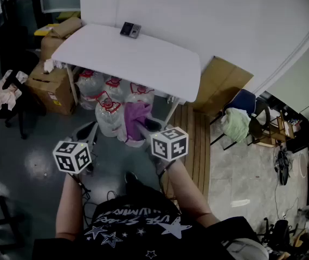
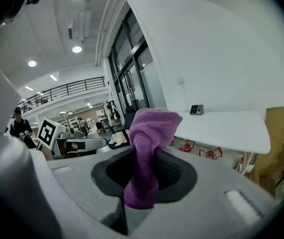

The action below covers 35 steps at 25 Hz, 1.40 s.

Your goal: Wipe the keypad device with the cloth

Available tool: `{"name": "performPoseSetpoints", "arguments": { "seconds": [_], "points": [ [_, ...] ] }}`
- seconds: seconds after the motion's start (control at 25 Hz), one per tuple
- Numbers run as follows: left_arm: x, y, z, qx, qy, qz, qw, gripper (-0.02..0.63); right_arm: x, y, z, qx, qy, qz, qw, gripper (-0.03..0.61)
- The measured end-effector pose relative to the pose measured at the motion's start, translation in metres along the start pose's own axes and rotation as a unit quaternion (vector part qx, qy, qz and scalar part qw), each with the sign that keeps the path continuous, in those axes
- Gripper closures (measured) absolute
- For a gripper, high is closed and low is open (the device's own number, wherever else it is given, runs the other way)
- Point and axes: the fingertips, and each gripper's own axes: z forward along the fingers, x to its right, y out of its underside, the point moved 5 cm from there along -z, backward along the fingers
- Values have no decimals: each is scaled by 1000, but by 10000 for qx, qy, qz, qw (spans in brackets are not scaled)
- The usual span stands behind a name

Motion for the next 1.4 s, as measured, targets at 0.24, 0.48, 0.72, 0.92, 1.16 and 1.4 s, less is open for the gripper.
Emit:
{"name": "performPoseSetpoints", "arguments": {
  "seconds": [0.24,0.48,0.72,0.92,1.16,1.4],
  "points": [
    [-1,-1,-4,12,27,-32,10000,607,-4,3,2,-70,21,-11,10000,483],
    [-4,2,-12,32,52,-64,10000,607,-14,7,4,-93,-2,-16,10000,483],
    [-8,6,-27,49,23,-102,9999,607,-26,12,6,-9,-42,18,10000,483],
    [-12,12,-43,-1,55,-100,9999,607,-38,14,5,270,-137,182,9994,483],
    [-30,18,-41,-39,-85,-222,9997,607,-28,19,25,149,-182,249,9994,483],
    [-55,10,-18,-33,-262,-158,9995,607,3,9,63,136,-212,241,9994,483]
  ]
}}
